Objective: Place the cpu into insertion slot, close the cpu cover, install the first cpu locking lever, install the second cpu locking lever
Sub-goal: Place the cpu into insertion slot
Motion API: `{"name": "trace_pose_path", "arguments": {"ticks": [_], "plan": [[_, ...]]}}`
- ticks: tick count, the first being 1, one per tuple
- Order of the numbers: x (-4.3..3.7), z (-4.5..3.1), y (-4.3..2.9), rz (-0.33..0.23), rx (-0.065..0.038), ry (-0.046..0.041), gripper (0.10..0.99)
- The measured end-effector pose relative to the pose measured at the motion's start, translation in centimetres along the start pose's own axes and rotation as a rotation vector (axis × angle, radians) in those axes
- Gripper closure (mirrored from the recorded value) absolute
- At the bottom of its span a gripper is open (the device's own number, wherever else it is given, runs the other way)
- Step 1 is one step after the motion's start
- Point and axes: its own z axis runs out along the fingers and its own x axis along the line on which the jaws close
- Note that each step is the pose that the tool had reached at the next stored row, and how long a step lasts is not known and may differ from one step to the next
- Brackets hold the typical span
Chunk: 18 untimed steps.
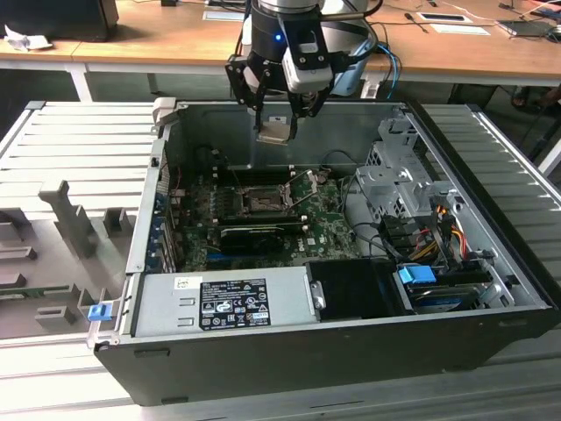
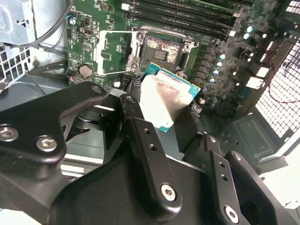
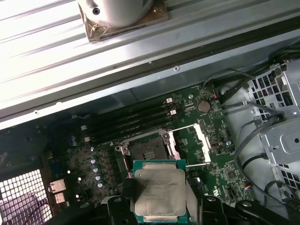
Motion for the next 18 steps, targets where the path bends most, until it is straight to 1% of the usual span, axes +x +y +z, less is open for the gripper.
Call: {"name": "trace_pose_path", "arguments": {"ticks": [12, 15, 18], "plan": [[0.0, 0.04, -0.01, 0.054, -0.001, -0.0049, 0.557], [0.0, 0.05, -0.01, 0.078, -0.001, -0.0071, 0.557], [0.0, 0.06, -0.01, 0.123, -0.002, -0.0112, 0.557]]}}
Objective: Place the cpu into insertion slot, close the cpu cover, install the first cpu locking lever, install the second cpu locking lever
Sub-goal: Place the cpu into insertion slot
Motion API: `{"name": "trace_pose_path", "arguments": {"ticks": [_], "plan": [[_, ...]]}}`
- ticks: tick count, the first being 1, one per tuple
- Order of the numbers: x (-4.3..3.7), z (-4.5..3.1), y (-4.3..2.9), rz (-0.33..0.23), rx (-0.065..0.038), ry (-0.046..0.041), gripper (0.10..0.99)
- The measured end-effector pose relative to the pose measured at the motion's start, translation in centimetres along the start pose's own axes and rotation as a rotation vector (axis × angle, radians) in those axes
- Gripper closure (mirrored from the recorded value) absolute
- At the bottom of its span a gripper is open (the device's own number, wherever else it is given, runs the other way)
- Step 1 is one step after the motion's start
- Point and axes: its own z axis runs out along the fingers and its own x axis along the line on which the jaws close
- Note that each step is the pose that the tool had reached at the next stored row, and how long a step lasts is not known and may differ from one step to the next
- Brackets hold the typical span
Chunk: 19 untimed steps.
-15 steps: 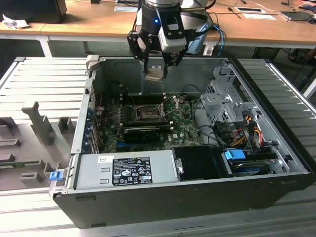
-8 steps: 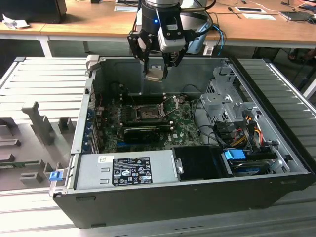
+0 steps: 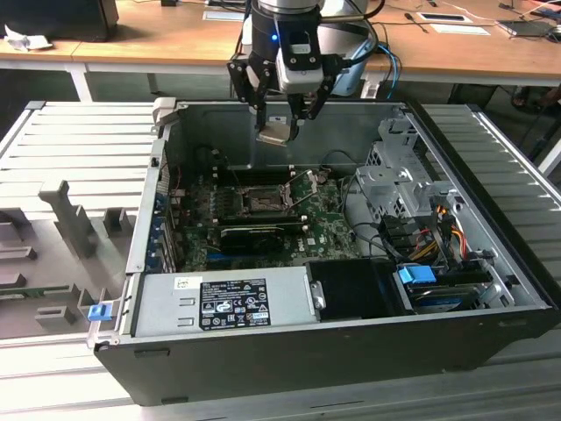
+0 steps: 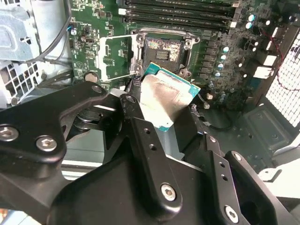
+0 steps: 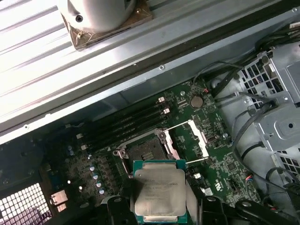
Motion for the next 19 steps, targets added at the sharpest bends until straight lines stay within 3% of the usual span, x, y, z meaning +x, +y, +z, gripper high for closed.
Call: {"name": "trace_pose_path", "arguments": {"ticks": [5, 11, 19], "plan": [[-0.01, 0.03, -0.01, 0.052, -0.001, -0.0047, 0.557], [-0.28, 0.42, -0.62, 0.058, -0.003, -0.0045, 0.557], [-0.29, 0.54, -0.64, 0.096, -0.003, -0.0081, 0.557]]}}
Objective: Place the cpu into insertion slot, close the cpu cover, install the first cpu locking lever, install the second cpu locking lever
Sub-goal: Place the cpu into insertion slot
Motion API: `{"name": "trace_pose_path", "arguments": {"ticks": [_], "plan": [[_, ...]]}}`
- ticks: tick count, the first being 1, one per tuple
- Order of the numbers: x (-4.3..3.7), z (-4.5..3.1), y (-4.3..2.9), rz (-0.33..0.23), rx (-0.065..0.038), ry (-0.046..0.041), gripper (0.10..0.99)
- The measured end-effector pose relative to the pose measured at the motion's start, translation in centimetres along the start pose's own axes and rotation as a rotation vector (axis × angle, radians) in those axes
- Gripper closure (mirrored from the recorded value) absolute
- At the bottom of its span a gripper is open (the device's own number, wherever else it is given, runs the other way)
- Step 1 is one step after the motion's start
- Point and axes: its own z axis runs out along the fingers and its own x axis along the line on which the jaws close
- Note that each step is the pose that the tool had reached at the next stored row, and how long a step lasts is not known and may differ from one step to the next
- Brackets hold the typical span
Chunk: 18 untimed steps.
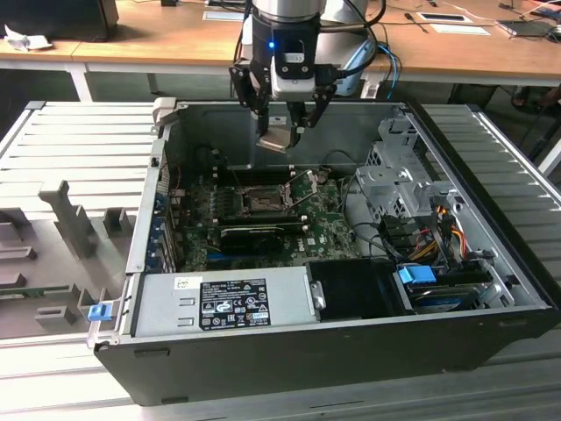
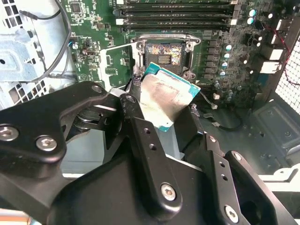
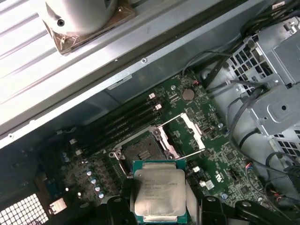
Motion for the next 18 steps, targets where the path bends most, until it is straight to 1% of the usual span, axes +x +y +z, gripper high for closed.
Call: {"name": "trace_pose_path", "arguments": {"ticks": [2, 7, 10, 11, 18], "plan": [[0.0, 0.07, 0.0, 0.027, 0.0, -0.0027, 0.557], [0.0, 0.15, -0.01, 0.068, -0.001, -0.0067, 0.557], [-0.01, 0.22, -0.02, 0.116, -0.002, -0.0111, 0.557], [0.02, 0.24, -0.04, 0.125, -0.002, -0.0118, 0.557], [0.15, 0.34, -0.12, 0.149, -0.002, -0.0141, 0.557]]}}
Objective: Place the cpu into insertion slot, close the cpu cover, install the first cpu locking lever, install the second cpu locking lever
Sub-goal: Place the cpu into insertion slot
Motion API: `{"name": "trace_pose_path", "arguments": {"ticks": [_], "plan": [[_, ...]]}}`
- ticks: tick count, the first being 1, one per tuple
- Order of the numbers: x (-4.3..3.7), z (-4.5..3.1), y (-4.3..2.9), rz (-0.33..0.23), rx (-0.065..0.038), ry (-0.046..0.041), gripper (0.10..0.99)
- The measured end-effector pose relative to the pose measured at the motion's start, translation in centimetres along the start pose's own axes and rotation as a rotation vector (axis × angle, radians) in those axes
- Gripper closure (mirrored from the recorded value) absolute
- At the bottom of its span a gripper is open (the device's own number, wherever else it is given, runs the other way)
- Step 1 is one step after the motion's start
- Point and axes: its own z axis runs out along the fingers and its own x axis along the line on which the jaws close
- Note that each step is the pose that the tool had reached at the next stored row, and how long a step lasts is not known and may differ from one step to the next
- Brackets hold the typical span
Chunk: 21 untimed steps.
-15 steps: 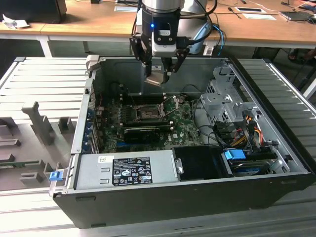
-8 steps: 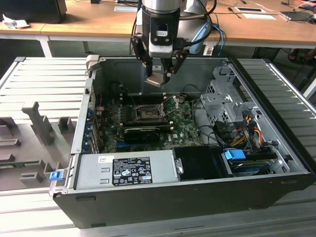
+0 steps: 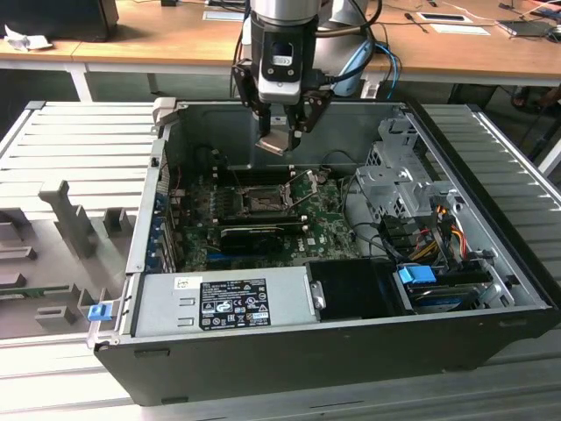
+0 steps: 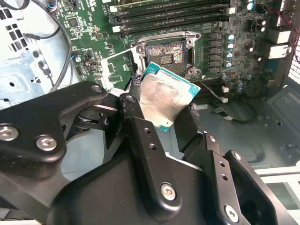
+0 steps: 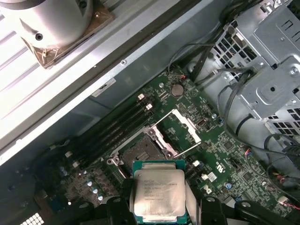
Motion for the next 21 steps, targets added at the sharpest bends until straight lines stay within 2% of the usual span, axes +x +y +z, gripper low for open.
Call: {"name": "trace_pose_path", "arguments": {"ticks": [10, 15, 21], "plan": [[0.0, 0.13, -0.01, 0.078, -0.001, -0.0072, 0.557], [0.0, 0.22, -0.02, 0.181, -0.004, -0.0166, 0.557], [-0.01, 0.43, -0.04, 0.22, -0.004, -0.0202, 0.557]]}}
